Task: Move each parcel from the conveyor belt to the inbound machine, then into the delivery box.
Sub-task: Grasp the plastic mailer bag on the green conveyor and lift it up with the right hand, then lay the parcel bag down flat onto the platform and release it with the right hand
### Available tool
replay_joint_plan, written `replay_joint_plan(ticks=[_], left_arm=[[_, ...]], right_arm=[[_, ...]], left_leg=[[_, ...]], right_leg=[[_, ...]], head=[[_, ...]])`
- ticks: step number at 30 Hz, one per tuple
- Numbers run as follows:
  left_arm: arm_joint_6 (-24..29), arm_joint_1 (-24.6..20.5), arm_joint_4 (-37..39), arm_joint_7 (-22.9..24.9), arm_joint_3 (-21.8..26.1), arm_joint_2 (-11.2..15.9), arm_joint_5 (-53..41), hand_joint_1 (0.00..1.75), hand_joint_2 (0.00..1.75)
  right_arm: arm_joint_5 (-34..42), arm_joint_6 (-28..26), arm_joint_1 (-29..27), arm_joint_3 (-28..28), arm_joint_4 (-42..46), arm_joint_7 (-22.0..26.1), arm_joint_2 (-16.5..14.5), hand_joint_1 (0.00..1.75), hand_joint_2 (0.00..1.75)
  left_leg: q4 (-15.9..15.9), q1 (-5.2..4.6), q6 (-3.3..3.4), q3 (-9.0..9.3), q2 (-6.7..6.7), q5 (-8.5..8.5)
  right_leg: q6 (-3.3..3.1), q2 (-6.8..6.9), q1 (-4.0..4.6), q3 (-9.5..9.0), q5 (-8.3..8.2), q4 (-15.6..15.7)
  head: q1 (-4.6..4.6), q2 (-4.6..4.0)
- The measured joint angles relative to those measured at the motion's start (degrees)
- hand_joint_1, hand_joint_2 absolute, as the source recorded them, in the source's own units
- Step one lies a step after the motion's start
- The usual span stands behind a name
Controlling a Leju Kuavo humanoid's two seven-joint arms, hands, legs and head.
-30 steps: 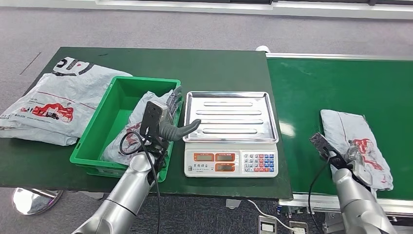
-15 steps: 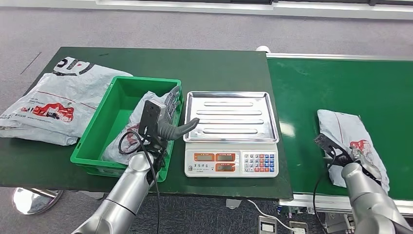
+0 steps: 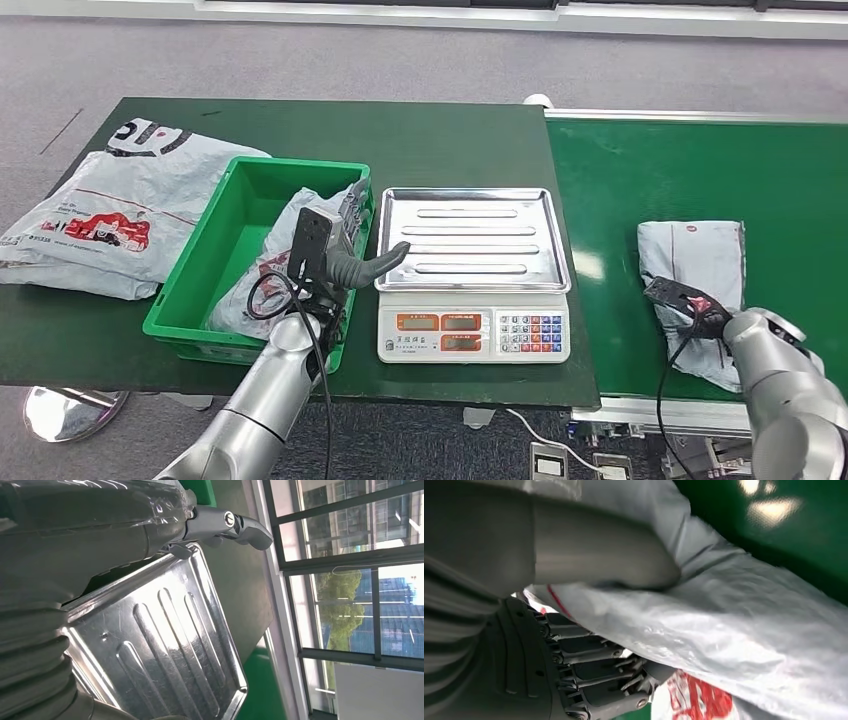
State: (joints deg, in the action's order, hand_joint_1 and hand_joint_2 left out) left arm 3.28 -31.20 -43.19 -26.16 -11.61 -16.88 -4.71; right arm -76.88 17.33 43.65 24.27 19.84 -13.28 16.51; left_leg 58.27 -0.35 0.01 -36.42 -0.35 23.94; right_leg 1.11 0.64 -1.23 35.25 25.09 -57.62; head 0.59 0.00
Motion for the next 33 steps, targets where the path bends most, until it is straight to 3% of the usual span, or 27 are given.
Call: replay_joint_plan(ticks=[11,14,20,23,27,33], left_arm=[[-1.3,-0.5,1.0,-0.1,1.1,-0.5,-1.4,0.00,1.75],[-1.4,-0.8,1.1,-0.1,1.4,-0.6,-1.5,0.00,1.75],[-1.3,0.9,-1.1,0.2,2.7,-0.5,-2.5,0.00,1.75],[-1.2,2.3,-3.2,0.6,3.5,-0.4,-3.1,0.00,1.75],[-1.1,3.0,-5.2,0.7,3.8,0.1,-3.4,0.00,1.75],[0.0,3.0,-5.5,0.5,3.8,0.6,-2.7,0.00,1.75]], right_arm=[[-0.8,1.3,1.1,0.2,-1.1,2.1,-0.3,1.75,1.75],[-0.8,-0.6,1.0,0.2,-1.2,3.2,-0.4,1.75,1.75],[-0.5,-21.9,1.0,1.0,0.9,6.1,-2.8,1.75,1.75],[2.3,-34.7,-0.3,1.3,7.3,10.3,-5.4,1.75,1.75],[11.6,-42.7,-6.2,0.0,24.5,16.4,-8.4,1.75,1.75],[21.4,-51.9,-14.9,-5.8,42.7,21.7,-9.2,1.75,1.75]], left_leg=[[0.0,0.00,0.00,-0.01,-0.05,0.00],[0.0,0.00,0.00,-0.03,-0.05,0.01],[0.0,0.00,-0.01,-0.01,0.00,0.00],[0.0,0.02,-0.01,-0.01,-0.02,-0.01],[0.0,0.07,-0.02,-0.04,-0.39,-0.01],[0.0,0.05,-0.04,-0.07,-0.38,0.09]], right_leg=[[0.00,0.04,0.00,0.01,0.01,0.0],[0.00,0.04,0.00,0.00,0.01,0.0],[0.00,-0.01,0.01,0.00,0.00,0.0],[-0.01,0.01,0.02,0.02,0.01,0.0],[-0.03,0.36,0.05,-0.02,0.11,0.0],[0.00,0.22,0.03,-0.01,0.18,0.0]], head=[[0.00,0.00],[0.00,0.00],[0.00,0.00],[0.01,0.00],[0.00,0.00],[0.00,0.00]])
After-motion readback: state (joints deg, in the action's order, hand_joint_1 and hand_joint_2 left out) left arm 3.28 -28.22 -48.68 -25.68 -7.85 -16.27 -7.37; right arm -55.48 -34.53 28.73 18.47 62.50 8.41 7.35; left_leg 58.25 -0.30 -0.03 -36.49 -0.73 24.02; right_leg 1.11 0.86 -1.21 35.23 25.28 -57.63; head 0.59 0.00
